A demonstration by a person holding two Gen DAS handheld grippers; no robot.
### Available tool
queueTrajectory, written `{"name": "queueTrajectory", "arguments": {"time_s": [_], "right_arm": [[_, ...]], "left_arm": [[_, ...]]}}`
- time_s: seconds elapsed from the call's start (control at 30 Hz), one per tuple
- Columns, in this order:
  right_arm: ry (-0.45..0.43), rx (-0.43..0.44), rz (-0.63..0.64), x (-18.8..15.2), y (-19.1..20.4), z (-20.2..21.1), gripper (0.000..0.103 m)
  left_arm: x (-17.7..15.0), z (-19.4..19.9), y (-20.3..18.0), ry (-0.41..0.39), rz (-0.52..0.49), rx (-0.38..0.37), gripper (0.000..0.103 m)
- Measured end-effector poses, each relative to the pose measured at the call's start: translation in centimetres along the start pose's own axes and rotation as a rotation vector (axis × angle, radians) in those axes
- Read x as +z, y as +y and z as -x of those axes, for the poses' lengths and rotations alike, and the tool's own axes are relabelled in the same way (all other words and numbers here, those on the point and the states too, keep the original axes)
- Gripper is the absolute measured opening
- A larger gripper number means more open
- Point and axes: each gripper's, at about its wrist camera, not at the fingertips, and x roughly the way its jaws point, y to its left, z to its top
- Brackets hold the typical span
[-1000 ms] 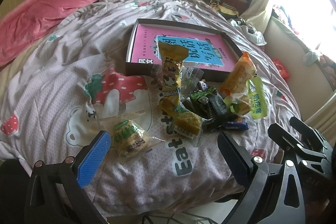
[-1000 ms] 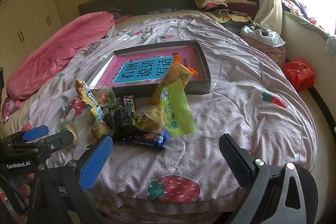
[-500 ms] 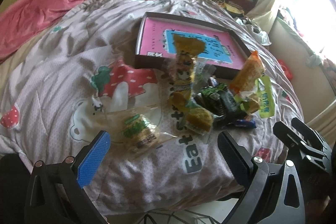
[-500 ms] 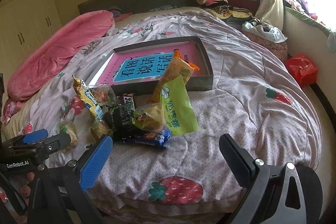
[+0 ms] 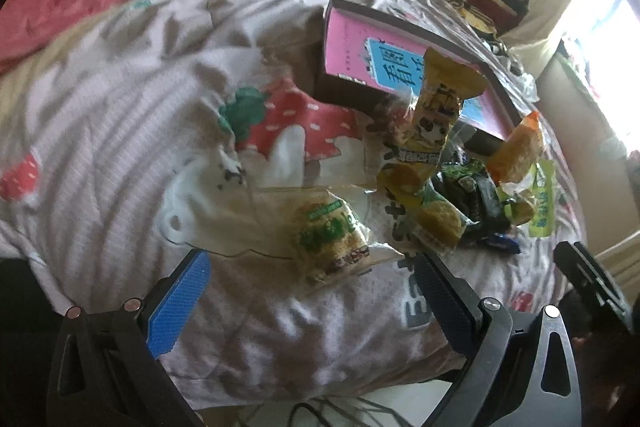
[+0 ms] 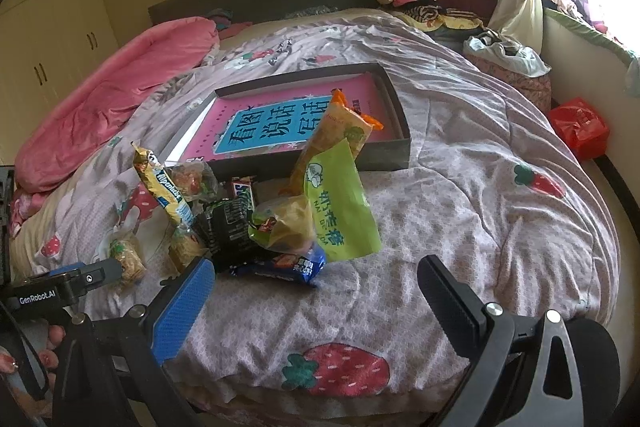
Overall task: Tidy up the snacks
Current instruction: 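Grasp the clear green-label pastry bag with the left tool while the right tool grasps the green snack bag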
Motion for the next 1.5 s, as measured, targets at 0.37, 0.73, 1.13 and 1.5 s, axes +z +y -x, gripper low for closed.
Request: {"name": "queueTrajectory", "arguments": {"time_s": [0.37, 0.73, 1.13, 1.5], "right_arm": [[0.015, -0.019, 0.018, 1.0, -0.2, -2.1, 0.102], [0.040, -0.031, 0.026, 2.4, -0.5, -4.6, 0.102], [0.050, 0.056, 0.080, 2.6, 0.5, -5.1, 0.032], [-0.027, 0.110, -0.011, 3.6, -1.7, -2.8, 0.031]], "left_arm": [[1.2, -2.4, 0.7, 0.039, 0.105, -0.069, 0.084], [2.6, -3.1, 0.5, 0.020, 0.087, -0.064, 0.049], [2.4, -2.0, 0.4, -0.009, 0.041, -0.064, 0.041], [2.6, 0.5, -0.1, -0.071, 0.020, -0.108, 0.040]]}}
